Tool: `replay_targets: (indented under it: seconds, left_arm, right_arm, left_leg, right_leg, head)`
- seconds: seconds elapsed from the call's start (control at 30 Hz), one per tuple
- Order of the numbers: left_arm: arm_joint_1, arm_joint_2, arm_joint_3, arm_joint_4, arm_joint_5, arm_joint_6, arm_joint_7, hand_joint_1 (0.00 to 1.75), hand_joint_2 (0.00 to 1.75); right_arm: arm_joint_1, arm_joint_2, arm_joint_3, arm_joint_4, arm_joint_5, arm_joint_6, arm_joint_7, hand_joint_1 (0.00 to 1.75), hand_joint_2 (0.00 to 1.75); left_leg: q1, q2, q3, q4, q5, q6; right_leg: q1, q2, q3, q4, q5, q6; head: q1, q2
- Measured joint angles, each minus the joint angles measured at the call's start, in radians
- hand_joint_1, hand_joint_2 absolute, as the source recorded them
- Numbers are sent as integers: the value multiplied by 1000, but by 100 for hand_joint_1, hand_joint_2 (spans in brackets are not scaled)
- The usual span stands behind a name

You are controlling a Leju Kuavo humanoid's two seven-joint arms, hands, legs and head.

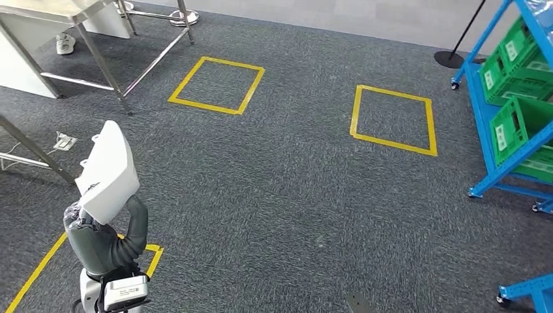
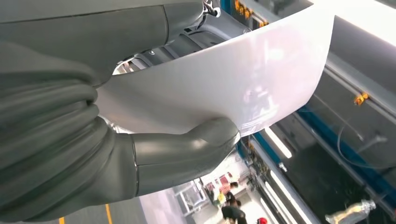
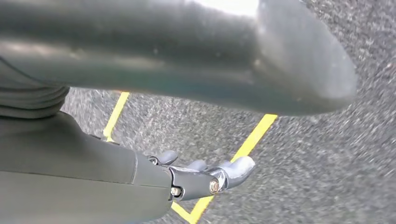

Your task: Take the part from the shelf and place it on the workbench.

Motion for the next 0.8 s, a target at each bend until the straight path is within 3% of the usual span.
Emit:
replay_targets:
  seconds: [0.07, 0.1, 0.17, 0.23, 0.3, 0.37, 0.43, 0.5, 0.57, 0.6, 0.63, 0.67, 0.73, 0.8]
  left_arm:
    - [-5, 1, -1, 9, 12, 6, 0, 175, 175]
    - [-7, 2, -1, 13, 18, 8, 0, 175, 175]
    - [-13, 3, -2, 23, 25, 10, 0, 175, 175]
    - [-23, 3, -5, 31, 27, 11, 0, 175, 175]
    - [-29, 4, -10, 36, 28, 17, 0, 175, 175]
    - [-28, 8, -14, 38, 27, 30, 0, 175, 175]
    - [-23, 17, -16, 37, 28, 46, 0, 175, 175]
    - [-17, 28, -17, 33, 27, 62, -1, 175, 175]
    - [0, 36, -17, 26, 16, 72, -2, 175, 175]
    - [13, 39, -17, 20, 8, 73, -2, 175, 175]
    - [26, 41, -17, 13, -2, 71, -2, 175, 175]
    - [37, 43, -16, 4, -11, 65, -2, 175, 175]
    - [49, 43, -13, -13, -27, 50, -2, 175, 175]
    - [57, 42, -6, -26, -41, 39, -2, 175, 175]
  right_arm:
    - [5, 0, 0, 0, 0, -1, 4, 0, 0]
    - [7, 0, 0, 0, 0, -1, 6, 0, 0]
    - [8, -1, 0, 0, 0, -2, 6, 0, 0]
    - [7, -1, 0, 0, 1, -2, 5, 0, 0]
    - [7, -1, 0, 0, 8, -2, 2, 0, 0]
    - [5, 1, 1, 0, 21, -5, 0, 0, 0]
    - [2, 3, 2, 0, 36, -9, 0, 0, 0]
    - [1, 4, 4, 0, 49, -11, 1, 0, 0]
    - [0, 4, 9, 0, 61, -6, 4, 0, 0]
    - [-1, 4, 13, 0, 65, -3, 5, 0, 0]
    - [-2, 5, 17, 0, 68, 1, 6, 0, 0]
    - [-4, 7, 19, 0, 69, 3, 8, 0, 0]
    - [-7, 11, 22, 0, 68, 6, 11, 0, 0]
    - [-8, 16, 22, 0, 64, 8, 14, 0, 0]
  left_leg:
    - [0, -28, -5, 3, 1, 2]
    - [1, -42, -7, 5, 2, 1]
    - [3, -73, -9, 12, 2, -3]
    - [4, -100, -14, 18, 3, -14]
    - [4, -122, -20, 18, 6, -29]
    - [6, -134, -28, 13, 11, -43]
    - [5, -91, -43, 37, -6, -52]
    - [3, -25, -86, 138, -69, -57]
    - [4, -4, -141, 264, -127, -62]
    - [4, -2, -151, 292, -132, -63]
    - [4, 1, -141, 279, -118, -63]
    - [4, 10, -110, 225, -89, -61]
    - [0, 60, -34, 89, -37, -52]
    - [-4, 91, 0, 25, -22, -39]
  right_leg:
    - [-1, 16, -60, 113, -38, 3]
    - [-2, 17, -71, 128, -31, 4]
    - [-7, 29, -36, 42, 32, 3]
    - [-12, 71, 22, -86, 81, 3]
    - [-10, 91, 43, -133, 88, -3]
    - [-7, 68, 45, -138, 94, -18]
    - [-7, 43, 49, -145, 101, -35]
    - [-4, 15, 49, -148, 102, -47]
    - [-1, -16, 49, -147, 100, -51]
    - [0, -32, 49, -147, 98, -52]
    - [0, -46, 50, -146, 97, -52]
    - [0, -61, 52, -145, 94, -50]
    - [4, -87, 56, -141, 86, -43]
    - [9, -108, 62, -139, 80, -33]
  head:
    - [1, 0]
    - [1, 0]
    - [1, 0]
    - [1, 0]
    - [1, 0]
    - [0, 0]
    - [-3, 0]
    - [-7, 0]
    - [-8, 0]
    - [-8, 0]
    - [-8, 0]
    - [-8, 0]
    - [-8, 0]
    - [-7, 0]
